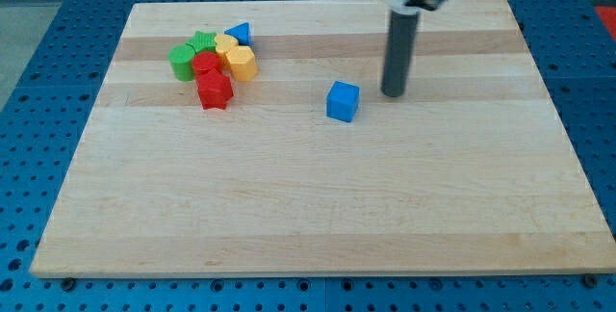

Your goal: Push the cube into the hexagon

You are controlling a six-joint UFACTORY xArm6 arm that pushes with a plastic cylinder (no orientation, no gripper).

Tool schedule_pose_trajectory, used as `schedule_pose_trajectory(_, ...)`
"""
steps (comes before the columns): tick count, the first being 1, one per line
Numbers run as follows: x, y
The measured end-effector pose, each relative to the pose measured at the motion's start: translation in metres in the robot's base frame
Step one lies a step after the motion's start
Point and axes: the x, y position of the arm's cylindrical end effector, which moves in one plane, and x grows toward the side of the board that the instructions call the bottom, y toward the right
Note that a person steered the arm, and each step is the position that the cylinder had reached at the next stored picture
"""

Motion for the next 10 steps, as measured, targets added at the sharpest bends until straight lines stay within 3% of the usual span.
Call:
schedule_pose_trajectory(1, 0.041, -0.022)
schedule_pose_trajectory(2, 0.040, -0.062)
schedule_pose_trajectory(3, 0.008, -0.088)
schedule_pose_trajectory(5, 0.013, -0.090)
schedule_pose_trajectory(8, -0.061, -0.145)
schedule_pose_trajectory(10, -0.082, -0.066)
